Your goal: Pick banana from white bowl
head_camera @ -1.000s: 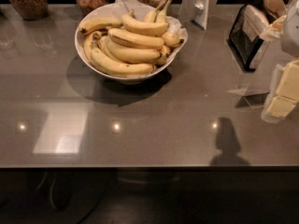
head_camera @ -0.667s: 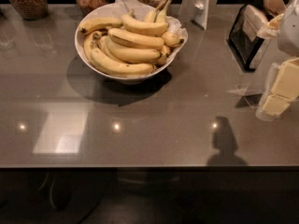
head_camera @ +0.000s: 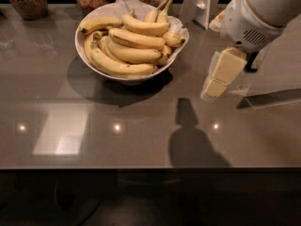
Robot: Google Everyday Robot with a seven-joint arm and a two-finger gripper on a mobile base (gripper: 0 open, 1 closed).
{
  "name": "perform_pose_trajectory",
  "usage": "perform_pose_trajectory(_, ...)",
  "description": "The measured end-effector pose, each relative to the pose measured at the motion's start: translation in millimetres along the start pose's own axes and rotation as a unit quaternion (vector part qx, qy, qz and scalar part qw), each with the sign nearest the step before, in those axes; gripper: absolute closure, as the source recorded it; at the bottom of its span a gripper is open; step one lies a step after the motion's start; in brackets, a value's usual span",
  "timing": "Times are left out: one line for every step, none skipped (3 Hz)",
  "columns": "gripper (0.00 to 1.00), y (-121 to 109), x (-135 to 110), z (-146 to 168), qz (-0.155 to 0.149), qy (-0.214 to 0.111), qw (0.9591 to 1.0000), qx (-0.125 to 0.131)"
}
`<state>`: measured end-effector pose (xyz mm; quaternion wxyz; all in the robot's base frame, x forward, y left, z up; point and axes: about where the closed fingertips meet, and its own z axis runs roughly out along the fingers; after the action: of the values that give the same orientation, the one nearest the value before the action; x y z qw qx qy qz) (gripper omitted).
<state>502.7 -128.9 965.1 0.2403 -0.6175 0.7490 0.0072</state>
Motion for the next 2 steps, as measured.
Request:
perform_pose_trajectory(0.0, -19.5, -45.9, 25.7, -0.011, -0.035, 0.9993, 0.003)
perform_pose_trajectory(0.0, -19.5, -46.0, 25.8, -0.011, -0.035, 0.9993, 0.003)
